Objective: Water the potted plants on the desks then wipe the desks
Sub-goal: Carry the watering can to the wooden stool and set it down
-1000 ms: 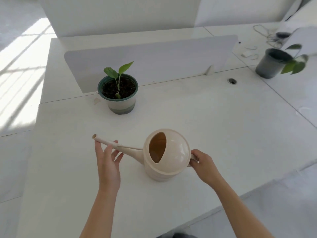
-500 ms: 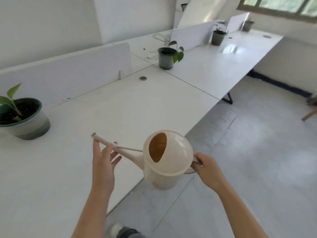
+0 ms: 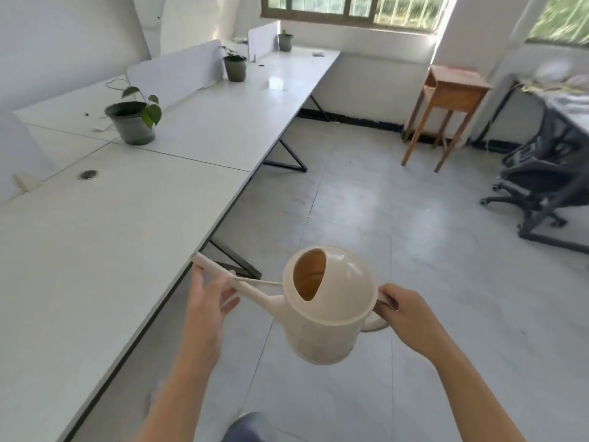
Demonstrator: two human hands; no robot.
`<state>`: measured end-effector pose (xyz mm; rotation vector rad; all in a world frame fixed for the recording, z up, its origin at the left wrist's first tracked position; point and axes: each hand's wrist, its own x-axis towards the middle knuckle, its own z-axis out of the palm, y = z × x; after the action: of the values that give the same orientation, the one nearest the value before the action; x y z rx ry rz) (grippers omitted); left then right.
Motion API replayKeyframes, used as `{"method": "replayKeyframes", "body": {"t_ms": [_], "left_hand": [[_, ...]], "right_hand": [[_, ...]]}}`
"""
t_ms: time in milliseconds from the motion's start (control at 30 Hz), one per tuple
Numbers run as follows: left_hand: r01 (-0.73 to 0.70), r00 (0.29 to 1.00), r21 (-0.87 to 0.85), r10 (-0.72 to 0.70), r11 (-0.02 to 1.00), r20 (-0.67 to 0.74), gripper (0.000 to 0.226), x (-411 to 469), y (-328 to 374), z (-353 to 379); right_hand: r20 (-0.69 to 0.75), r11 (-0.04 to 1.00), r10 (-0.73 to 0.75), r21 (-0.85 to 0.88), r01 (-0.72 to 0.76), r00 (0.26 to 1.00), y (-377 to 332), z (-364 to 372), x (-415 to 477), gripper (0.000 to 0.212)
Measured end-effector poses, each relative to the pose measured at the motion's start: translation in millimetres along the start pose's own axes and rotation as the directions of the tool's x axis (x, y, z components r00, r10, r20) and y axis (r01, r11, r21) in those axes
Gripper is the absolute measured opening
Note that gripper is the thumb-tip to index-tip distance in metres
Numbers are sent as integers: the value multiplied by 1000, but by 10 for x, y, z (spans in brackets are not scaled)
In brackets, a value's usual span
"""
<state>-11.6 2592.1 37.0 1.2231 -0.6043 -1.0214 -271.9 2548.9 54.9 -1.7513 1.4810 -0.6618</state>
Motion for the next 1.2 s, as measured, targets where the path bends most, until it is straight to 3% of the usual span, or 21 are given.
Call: {"method": "replayKeyframes", "body": {"t_ms": [167,367,733,900,1200], "left_hand": [[67,990,-12,-65,998,128,61,194,-135,467],[96,968,7,-95,995,233,76,779,-261,938],[121,931,27,-123,992,345,63,2284,-268,2182],[155,912,54,-163,987,375,68,2857,-349,2809],[155,915,55,-164,986,368,60,3735,-750,4156]], "right_hand": [[-100,996,87,-3,-88,991,259,-357,74,23],[-96,986,155,-41,-160,983,419,-630,474,26],[-203,970,242,32,-241,949,634,-1091,1811,31],[-260,960,280,93,-264,924,861,-1389,2432,26],[-224,965,262,94,-246,939,1587,-2346,3612,21]]}}
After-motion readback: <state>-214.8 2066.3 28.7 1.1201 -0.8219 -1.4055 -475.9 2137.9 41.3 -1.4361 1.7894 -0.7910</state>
